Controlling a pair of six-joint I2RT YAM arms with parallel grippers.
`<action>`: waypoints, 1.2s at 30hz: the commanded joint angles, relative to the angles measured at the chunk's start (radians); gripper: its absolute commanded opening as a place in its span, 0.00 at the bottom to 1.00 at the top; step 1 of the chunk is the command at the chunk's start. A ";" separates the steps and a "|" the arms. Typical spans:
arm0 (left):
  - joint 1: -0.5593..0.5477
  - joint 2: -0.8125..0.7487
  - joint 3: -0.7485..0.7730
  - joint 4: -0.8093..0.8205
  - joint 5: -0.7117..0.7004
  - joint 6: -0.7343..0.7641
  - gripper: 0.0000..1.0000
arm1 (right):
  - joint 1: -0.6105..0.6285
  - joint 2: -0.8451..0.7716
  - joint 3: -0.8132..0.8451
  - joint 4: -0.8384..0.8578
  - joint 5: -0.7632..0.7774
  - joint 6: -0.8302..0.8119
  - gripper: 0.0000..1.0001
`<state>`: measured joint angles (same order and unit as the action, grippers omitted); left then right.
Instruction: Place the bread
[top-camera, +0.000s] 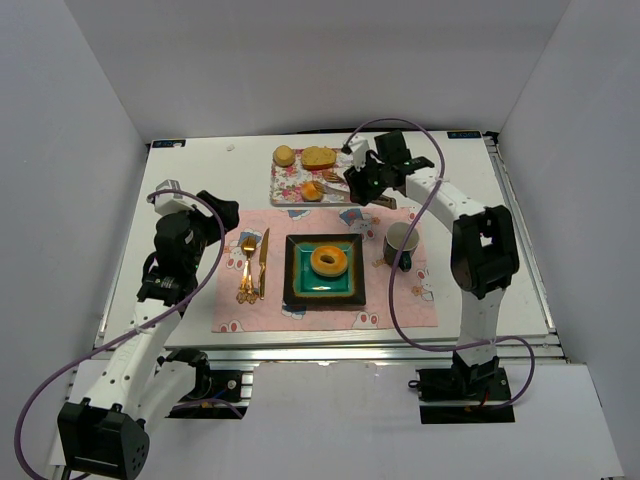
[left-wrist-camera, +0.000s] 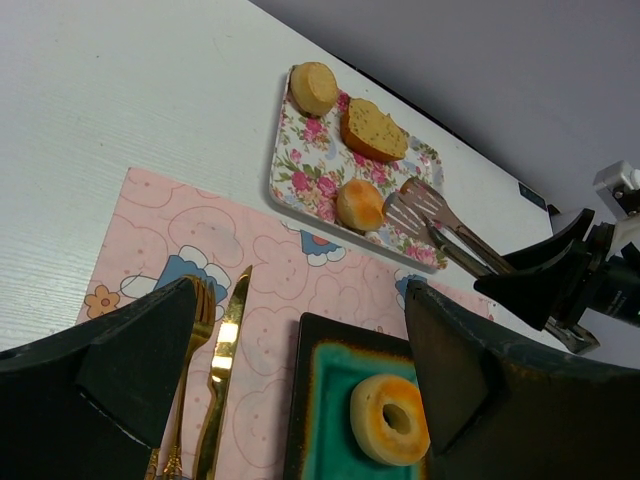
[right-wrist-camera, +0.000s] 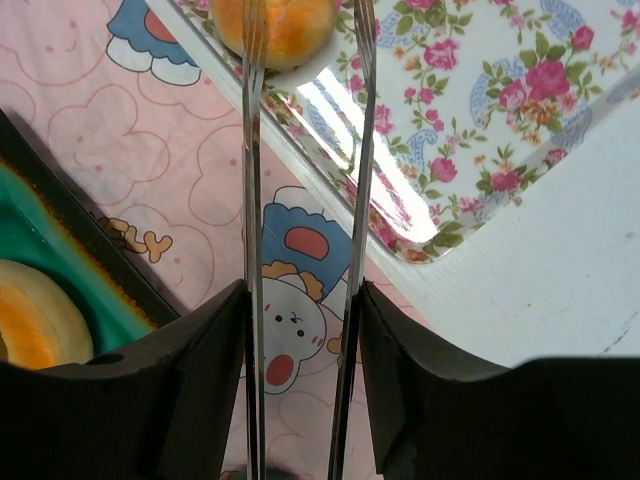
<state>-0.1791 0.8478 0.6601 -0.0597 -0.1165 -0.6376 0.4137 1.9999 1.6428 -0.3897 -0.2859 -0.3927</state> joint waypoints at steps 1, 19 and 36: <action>-0.003 0.000 -0.005 0.012 -0.003 0.007 0.94 | -0.035 -0.046 0.029 0.026 -0.070 0.141 0.52; -0.003 0.039 0.035 0.003 -0.003 -0.016 0.94 | -0.081 0.039 0.020 0.100 -0.282 0.468 0.52; -0.003 0.043 0.029 0.004 -0.011 -0.024 0.94 | -0.101 0.069 -0.024 0.141 -0.286 0.577 0.53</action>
<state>-0.1791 0.8940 0.6609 -0.0601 -0.1169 -0.6563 0.3134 2.0659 1.6321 -0.3000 -0.5362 0.1417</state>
